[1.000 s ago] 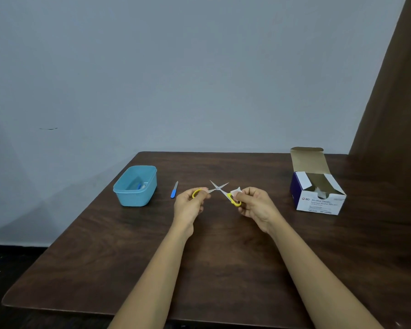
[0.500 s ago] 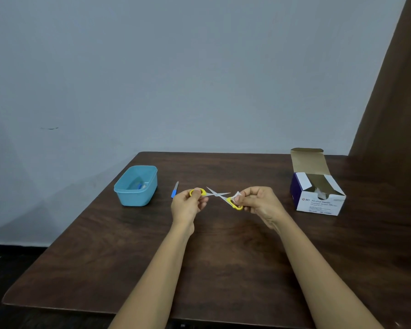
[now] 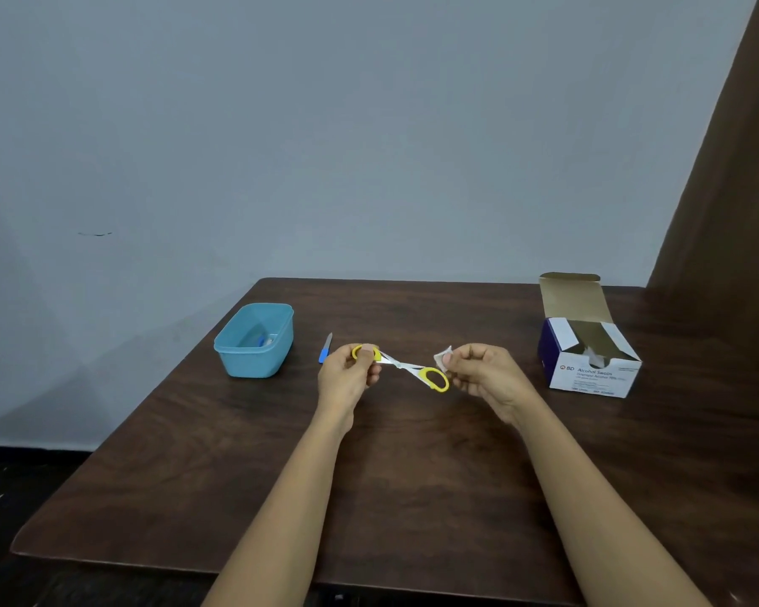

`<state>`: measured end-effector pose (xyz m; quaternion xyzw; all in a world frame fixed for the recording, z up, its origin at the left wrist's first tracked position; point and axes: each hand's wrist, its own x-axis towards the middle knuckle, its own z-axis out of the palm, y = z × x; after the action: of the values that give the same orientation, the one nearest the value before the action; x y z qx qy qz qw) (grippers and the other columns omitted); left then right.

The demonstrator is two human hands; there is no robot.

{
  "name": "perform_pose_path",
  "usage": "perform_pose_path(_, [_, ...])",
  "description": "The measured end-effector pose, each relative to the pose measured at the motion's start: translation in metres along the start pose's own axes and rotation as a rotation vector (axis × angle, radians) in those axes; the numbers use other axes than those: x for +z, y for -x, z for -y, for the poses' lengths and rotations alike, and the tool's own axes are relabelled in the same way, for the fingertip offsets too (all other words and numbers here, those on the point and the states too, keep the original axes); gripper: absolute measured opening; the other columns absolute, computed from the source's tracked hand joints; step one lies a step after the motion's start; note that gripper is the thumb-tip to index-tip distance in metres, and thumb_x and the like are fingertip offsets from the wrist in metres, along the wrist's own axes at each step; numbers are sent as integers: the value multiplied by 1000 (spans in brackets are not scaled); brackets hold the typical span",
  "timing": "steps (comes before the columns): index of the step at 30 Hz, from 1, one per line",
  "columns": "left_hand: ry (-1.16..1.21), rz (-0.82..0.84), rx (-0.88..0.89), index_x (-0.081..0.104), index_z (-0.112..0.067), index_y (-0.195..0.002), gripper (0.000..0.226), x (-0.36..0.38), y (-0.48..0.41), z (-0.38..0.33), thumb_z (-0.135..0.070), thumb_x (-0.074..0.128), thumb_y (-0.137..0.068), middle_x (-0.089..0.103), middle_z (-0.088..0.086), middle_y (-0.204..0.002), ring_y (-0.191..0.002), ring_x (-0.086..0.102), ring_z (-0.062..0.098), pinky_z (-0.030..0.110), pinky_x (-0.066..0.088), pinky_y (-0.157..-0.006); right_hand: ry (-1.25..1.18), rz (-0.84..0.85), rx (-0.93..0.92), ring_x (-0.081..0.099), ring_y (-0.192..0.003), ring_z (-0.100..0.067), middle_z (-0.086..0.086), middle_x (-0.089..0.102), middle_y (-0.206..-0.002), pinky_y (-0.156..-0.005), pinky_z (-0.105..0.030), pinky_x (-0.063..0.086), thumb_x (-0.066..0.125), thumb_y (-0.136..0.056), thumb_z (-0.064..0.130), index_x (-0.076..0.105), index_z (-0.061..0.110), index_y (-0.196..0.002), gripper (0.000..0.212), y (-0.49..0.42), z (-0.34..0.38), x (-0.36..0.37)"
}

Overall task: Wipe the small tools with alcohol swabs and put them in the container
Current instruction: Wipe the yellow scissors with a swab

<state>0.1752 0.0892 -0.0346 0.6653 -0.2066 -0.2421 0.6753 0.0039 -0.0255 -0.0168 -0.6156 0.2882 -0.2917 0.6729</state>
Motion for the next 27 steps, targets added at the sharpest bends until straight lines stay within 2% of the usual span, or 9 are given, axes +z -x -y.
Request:
perform_pose_path(4, [36,64,38,69,-14,-105,22,3,5,0,-21,49,-99,63,2,-80,-72,58,10,24,53,-70,-89,-65,17,64,-71,-14,-10,69,-80,-66,-21,50,68,-82,-4,65,6,-83,11,1,-6,-1])
perform_pose_path(8, [-45,68,114,69,-15,-101,22,7,11,5,-22,48,-99,64,1,-82,-71,57,8,22,49,-66,110,-103,-111,60,-60,-11,-11,68,-72,-55,-20,44,71,-76,-6,64,5,-82,14,7,-12,10])
perform_pose_path(12, [-123,72,175,68,-14,-101,21,11,15,8,-24,50,-98,66,0,-82,-71,58,6,20,49,-66,240,-127,-168,58,-50,-8,-5,67,-65,-49,-17,42,75,-75,2,70,6,-78,8,12,-17,20])
perform_pose_path(18, [-128,90,221,66,-17,-95,18,11,18,7,-25,51,-98,64,-2,-79,-71,58,7,18,49,-64,354,-89,-96,58,-50,-7,-1,71,-64,-46,-12,40,78,-73,11,74,10,-75,5,18,-12,34])
perform_pose_path(23, [-81,98,211,67,-18,-96,17,10,16,7,-24,52,-98,64,-2,-79,-71,58,7,20,49,-66,376,-1,-57,58,-54,-6,1,72,-66,-49,-19,40,74,-78,16,77,9,-77,7,21,-8,34])
perform_pose_path(27, [-84,96,224,67,-14,-98,17,11,15,5,-23,53,-97,63,-2,-79,-70,58,7,17,48,-65,334,57,-26,53,-51,-4,-1,69,-65,-49,-19,38,72,-82,17,76,6,-79,12,22,-6,37])
